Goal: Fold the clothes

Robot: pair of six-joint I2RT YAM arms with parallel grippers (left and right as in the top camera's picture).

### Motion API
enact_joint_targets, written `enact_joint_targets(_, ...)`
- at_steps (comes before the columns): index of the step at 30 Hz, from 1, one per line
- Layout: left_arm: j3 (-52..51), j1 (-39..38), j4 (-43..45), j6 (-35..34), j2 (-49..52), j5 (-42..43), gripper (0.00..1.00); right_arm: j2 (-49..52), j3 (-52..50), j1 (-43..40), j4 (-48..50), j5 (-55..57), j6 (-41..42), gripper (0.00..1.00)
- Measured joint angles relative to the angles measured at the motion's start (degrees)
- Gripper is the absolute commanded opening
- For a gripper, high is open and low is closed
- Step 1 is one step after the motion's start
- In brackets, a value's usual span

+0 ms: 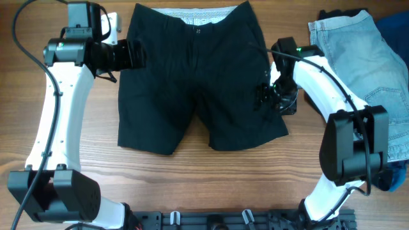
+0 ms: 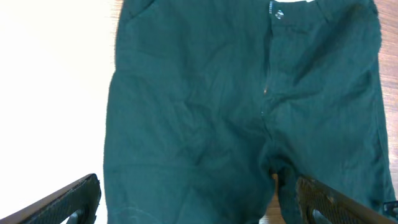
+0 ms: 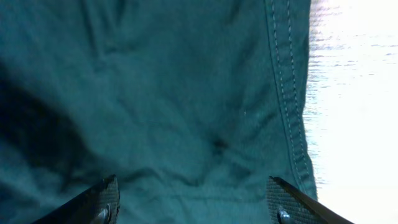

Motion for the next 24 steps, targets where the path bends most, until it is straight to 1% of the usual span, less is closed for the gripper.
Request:
enact_joint_targets(7, 0.0, 0.3, -0.2, 0.0, 0.0, 0.0, 1.00, 0.0, -5.0, 0.0, 7.0, 5.5, 3.5, 0.76)
enact_joint_targets(11, 0.0, 0.3, -0.7, 0.0, 0.0, 0.0, 1.00, 0.0, -9.3, 0.0, 12.2, 7.7, 4.1, 0.76)
enact_joint_targets(15, 0.0, 0.3, -1.6, 0.0, 0.0, 0.0, 1.00, 0.0, -11.3, 0.0, 14.4, 8.5, 4.0, 0.75)
enact_joint_targets(17, 0.0, 0.3, -2.7, 0.0, 0.0, 0.0, 1.00, 0.0, -11.4, 0.0, 14.8, 8.7, 4.0, 0.77)
enact_joint_targets(21, -0.1, 0.3, -7.2, -1.0, 0.0, 0.0, 0.99, 0.0, -10.8, 0.0, 14.7, 8.7, 3.5, 0.86)
enact_joint_targets(24, -1.9, 0.5, -9.2, -4.2, 0.1, 0.0, 0.99, -0.6, -8.7, -0.1, 13.8, 8.7, 3.0, 0.89)
